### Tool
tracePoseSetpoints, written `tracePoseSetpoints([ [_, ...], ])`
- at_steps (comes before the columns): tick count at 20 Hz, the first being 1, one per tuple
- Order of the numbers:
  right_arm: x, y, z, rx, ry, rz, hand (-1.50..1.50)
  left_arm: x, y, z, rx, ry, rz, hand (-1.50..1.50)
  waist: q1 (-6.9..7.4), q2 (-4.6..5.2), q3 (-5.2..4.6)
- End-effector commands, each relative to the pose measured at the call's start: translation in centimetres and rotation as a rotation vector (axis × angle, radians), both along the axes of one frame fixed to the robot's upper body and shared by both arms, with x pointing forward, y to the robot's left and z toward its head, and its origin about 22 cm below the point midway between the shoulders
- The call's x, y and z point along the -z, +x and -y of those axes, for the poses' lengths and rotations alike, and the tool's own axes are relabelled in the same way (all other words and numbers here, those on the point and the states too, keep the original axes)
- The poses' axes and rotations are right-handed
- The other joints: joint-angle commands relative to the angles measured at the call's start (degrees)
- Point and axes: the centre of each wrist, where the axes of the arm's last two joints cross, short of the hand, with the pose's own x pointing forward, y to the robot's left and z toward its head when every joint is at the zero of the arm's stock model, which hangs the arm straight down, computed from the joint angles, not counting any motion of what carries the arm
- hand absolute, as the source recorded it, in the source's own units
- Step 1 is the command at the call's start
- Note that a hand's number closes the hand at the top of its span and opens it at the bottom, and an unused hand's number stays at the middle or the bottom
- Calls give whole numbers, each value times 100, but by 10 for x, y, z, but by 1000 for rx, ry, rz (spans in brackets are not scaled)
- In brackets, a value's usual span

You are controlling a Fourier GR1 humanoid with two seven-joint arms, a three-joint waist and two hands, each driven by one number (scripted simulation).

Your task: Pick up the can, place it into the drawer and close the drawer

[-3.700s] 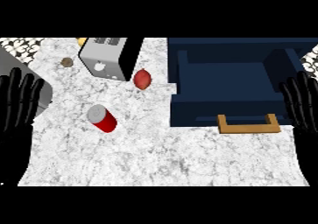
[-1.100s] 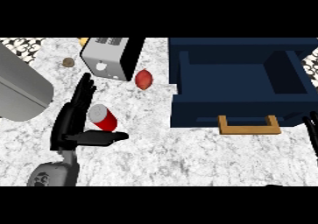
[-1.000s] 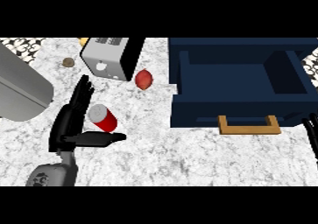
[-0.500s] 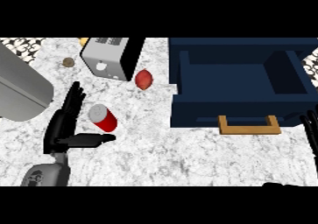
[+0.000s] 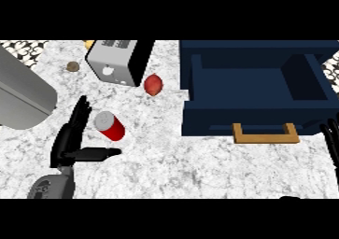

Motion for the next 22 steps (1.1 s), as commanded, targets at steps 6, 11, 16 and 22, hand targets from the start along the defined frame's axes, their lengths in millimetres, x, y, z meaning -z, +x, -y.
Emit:
tracePoseSetpoints([
  [6, -10, -17, -2, 16, 8, 7, -150, 36, -11, -20, -15, -8, -13, -150, -12, 0, 0],
  [11, -7, 1, 1, -1, 10, 1, -150, 25, 5, -10, -26, -22, -33, -150, 1, 0, 1],
  [16, -11, -8, -8, 2, 12, 6, -150, 51, 12, -12, -30, -41, -76, -150, -25, 5, -1],
  [22, -12, -12, -4, 4, 7, 23, -150, 43, 13, -25, -30, -28, -38, -150, -7, 0, 1],
])
